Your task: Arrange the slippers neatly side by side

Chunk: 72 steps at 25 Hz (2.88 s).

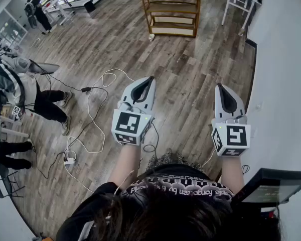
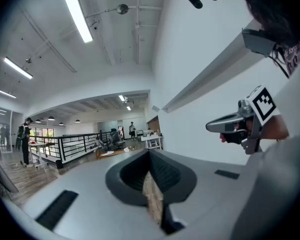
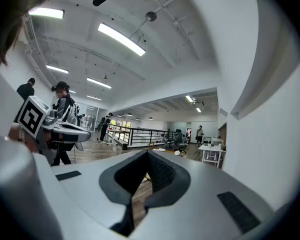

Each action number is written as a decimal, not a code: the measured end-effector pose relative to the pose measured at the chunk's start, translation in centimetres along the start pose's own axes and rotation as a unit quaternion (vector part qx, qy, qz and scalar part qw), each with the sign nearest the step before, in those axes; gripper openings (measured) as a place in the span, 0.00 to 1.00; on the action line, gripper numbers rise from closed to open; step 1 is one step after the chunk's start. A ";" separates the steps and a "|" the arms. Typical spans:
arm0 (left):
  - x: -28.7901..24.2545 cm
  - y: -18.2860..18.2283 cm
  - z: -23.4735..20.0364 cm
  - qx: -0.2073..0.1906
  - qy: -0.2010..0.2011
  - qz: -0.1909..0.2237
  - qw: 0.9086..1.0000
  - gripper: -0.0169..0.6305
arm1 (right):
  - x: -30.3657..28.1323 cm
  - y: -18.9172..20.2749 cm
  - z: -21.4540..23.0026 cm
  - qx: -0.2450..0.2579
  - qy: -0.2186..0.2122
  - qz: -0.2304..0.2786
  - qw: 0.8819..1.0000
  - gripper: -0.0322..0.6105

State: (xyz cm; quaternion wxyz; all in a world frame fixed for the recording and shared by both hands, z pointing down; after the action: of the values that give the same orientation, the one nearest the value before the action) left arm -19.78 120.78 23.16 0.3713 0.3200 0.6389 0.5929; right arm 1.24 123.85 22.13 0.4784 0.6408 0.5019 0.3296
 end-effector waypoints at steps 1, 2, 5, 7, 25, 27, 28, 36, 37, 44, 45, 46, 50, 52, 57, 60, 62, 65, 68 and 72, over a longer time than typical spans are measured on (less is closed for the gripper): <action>0.0 0.0 -0.1 0.002 0.000 -0.001 1.000 0.03 | -0.1 -0.1 0.0 0.000 0.000 0.000 1.000 0.05; 0.0 0.0 -0.2 0.004 -0.001 -0.001 1.000 0.03 | -0.1 -0.2 0.0 0.000 -0.001 0.001 1.000 0.05; 0.0 0.3 -0.1 0.008 0.000 -0.004 1.000 0.03 | -0.1 -0.1 -0.1 0.000 -0.001 0.001 1.000 0.05; 0.0 0.7 0.1 0.008 0.002 -0.007 1.000 0.03 | 0.1 0.1 -0.2 0.002 -0.002 0.001 1.000 0.05; -2.8 3.4 6.6 0.061 0.113 -0.008 0.992 0.03 | 1.5 3.6 3.8 -0.047 -0.011 0.011 0.999 0.05; -3.3 3.2 7.5 0.052 0.126 -0.006 0.991 0.03 | 0.7 4.4 4.2 -0.056 -0.015 0.006 0.998 0.05; -3.6 3.3 7.5 0.052 0.127 -0.008 0.990 0.03 | 0.0 4.8 4.3 -0.061 -0.019 0.002 0.998 0.05; -10.1 4.1 3.4 0.064 0.120 -0.007 0.991 0.03 | -7.3 7.0 5.6 -0.058 -0.022 -0.010 0.998 0.06; -11.3 4.1 2.6 0.061 0.122 -0.005 0.991 0.03 | -8.6 7.1 6.0 -0.056 -0.020 -0.011 0.998 0.06; -19.7 2.6 -5.2 0.054 0.131 -0.007 0.990 0.03 | -19.5 6.1 8.3 -0.050 0.002 -0.017 0.999 0.06; -21.0 2.2 -6.3 0.051 0.134 -0.006 0.990 0.03 | -21.2 5.9 8.6 -0.050 0.005 -0.018 0.999 0.06; -22.1 1.9 -7.4 0.050 0.136 -0.005 0.989 0.03 | -22.8 5.8 8.9 -0.051 0.007 -0.019 0.999 0.06; -26.1 1.5 -11.0 0.054 0.127 -0.003 0.990 0.03 | -27.9 6.3 9.8 -0.052 0.011 -0.026 0.998 0.06; -28.1 1.7 -12.4 0.063 0.119 -0.007 0.991 0.03 | -29.9 6.7 10.3 -0.051 0.011 -0.031 0.998 0.06; -34.4 1.9 -14.7 0.068 0.120 -0.012 0.990 0.03 | -36.1 8.3 13.0 -0.051 0.009 -0.038 0.998 0.06; -38.8 1.8 -16.7 0.072 0.102 -0.014 0.992 0.03 | -40.7 9.2 15.2 -0.056 0.008 -0.035 0.998 0.06; -42.0 1.3 -17.9 0.067 0.091 -0.013 0.994 0.03 | -43.9 9.4 17.0 -0.057 0.008 -0.032 0.998 0.06; -46.8 -0.1 -19.5 0.077 0.081 -0.008 0.994 0.03 | -48.6 9.6 19.5 -0.049 -0.001 -0.030 0.998 0.06; -50.3 -1.1 -20.7 0.075 0.083 -0.001 0.994 0.03 | -52.5 9.9 21.4 -0.050 -0.010 -0.027 0.998 0.06; -53.4 -0.7 -22.8 0.076 0.067 -0.010 0.995 0.03 | -57.3 10.7 22.0 -0.049 -0.029 -0.033 0.998 0.06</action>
State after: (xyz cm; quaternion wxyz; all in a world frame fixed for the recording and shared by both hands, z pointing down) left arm -11.48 63.52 27.98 0.3080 0.3003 0.7089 0.5589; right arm 8.61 62.34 28.36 0.5342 0.6091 0.4921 0.3185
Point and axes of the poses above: the fingertips, and each gripper's own axes: x backward along the fingers, z to its right, y out of its underside, the point moved 2 cm from there along x, backward along the fingers, and after that the axes turned 12 degrees about x, right-handed, at the moved point
